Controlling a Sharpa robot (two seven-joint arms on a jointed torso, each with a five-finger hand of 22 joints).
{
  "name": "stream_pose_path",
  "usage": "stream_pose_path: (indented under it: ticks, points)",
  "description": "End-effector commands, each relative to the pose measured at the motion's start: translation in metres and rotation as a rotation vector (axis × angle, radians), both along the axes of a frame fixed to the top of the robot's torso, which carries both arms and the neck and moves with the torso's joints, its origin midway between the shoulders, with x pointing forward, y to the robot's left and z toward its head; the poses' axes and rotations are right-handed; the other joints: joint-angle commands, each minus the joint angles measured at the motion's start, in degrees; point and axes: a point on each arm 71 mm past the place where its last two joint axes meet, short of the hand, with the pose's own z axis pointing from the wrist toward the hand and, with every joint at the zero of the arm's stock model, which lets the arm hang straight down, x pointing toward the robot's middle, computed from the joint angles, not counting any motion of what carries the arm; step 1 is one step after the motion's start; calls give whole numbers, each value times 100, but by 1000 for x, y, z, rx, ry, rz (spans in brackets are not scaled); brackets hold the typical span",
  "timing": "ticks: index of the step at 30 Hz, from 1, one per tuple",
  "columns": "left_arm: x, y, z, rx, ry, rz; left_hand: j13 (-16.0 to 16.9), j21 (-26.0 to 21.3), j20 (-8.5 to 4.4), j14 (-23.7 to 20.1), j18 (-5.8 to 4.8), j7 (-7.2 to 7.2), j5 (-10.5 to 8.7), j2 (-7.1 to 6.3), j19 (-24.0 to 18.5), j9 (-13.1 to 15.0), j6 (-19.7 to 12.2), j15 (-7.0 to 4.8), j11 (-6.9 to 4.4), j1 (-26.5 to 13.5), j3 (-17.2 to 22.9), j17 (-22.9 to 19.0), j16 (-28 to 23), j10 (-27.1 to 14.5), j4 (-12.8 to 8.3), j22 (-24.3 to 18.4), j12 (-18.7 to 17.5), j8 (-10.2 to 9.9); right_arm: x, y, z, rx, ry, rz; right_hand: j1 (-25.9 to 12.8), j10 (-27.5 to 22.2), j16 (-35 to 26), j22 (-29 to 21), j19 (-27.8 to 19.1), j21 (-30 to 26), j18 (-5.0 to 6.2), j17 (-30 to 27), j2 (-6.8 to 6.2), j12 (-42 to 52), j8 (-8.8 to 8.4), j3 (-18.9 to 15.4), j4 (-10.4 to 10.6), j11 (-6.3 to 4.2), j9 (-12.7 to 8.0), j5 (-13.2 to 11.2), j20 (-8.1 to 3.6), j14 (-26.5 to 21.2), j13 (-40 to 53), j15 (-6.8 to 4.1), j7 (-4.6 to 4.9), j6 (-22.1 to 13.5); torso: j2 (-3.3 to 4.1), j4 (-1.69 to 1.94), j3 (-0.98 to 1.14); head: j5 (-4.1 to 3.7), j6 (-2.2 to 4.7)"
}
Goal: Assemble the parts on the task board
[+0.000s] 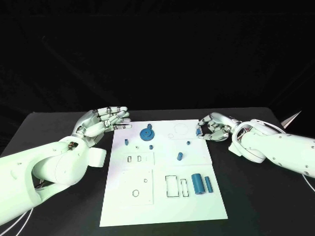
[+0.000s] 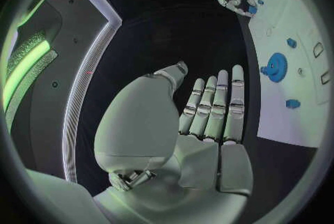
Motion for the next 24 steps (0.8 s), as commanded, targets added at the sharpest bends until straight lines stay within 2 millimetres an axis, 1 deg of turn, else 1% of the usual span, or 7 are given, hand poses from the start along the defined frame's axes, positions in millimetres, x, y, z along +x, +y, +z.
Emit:
stream_pose_path:
  ticks: [1, 5, 9, 10, 12, 15, 24]
  points:
    - [0, -2, 1, -10, -6, -16, -7, 32, -6, -3, 67, 351, -22, -1, -7, -6, -27, 19, 37, -32, 17, 9, -18, -13, -10, -9, -6, 24, 0, 0, -1, -11, 8, 4, -13, 68, 34, 1507, 600, 26, -83, 1386, 65, 39, 54, 68, -4, -24, 15, -13, 22, 568, 911, 8, -10, 92, 3, -4, 3, 9, -8]
    - [0, -2, 1, -10, -5, -15, -7, 32, -6, -3, 67, 351, -22, -1, -7, -6, -27, 19, 37, -32, 17, 9, -18, -13, -10, -9, -6, 24, 1, 1, -1, -10, 1, 1, -31, 74, 31, 1507, 600, 26, -83, 1377, 109, 44, 126, 115, -9, -51, 40, -17, 5, 566, 915, -14, -44, 203, 1, 0, 1, 22, -12]
    - [0, -1, 1, -10, -5, -15, -7, 32, -6, -3, 67, 351, -22, -1, -7, -6, -27, 19, 37, -32, 17, 9, -18, -13, -10, -9, -6, 24, 1, 2, 0, -7, -8, -3, -46, 97, 30, 1507, 600, 26, -83, 1372, 177, 62, 275, 189, -44, -127, 100, -21, -49, 565, 932, -81, -135, 392, 0, 1, 3, 17, -22]
    - [0, -1, 1, -10, -5, -15, -7, 32, -6, -3, 67, 351, -22, -1, -7, -6, -27, 19, 37, -32, 17, 9, -18, -13, -10, -9, -6, 24, 1, 1, 0, -6, -11, -5, -48, 100, 31, 1507, 600, 26, -83, 1377, 185, 65, 290, 196, -48, -135, 105, -21, -56, 566, 934, -88, -143, 405, -1, 3, 2, 16, -21]
    - [0, -1, 1, -9, -5, -14, -7, 32, -6, -3, 67, 351, -22, -1, -7, -6, -27, 19, 37, -32, 17, 9, -18, -13, -10, -9, -6, 24, 2, 1, 0, -3, -20, -13, -58, 132, 31, 1507, 600, 26, -83, 1380, 249, 93, 424, 243, -82, -197, 166, -25, -108, 567, 960, -147, -216, 536, -3, 4, -1, 16, -19]
    - [0, -1, 1, -9, -4, -14, -7, 32, -6, -3, 67, 351, -22, -1, -7, -6, -27, 19, 37, -32, 17, 9, -18, -13, -10, -9, -6, 24, 2, 0, 1, 0, -33, -25, -43, 153, 34, 1507, 600, 26, -83, 1389, 314, 109, 538, 300, -135, -255, 221, -22, -158, 569, 975, -199, -280, 607, -3, 2, 0, 17, -26]
    - [0, 0, 1, -8, -3, -12, -7, 32, -6, -3, 67, 351, -22, -1, -7, -6, -27, 19, 37, -32, 17, 9, -18, -13, -10, -9, -6, 24, 2, 1, 5, 8, -75, -57, -31, 174, 33, 1507, 600, 26, -83, 1389, 358, 126, 607, 386, -186, -286, 258, -13, -194, 569, 993, -231, -308, 601, 4, -4, 0, 11, -35]
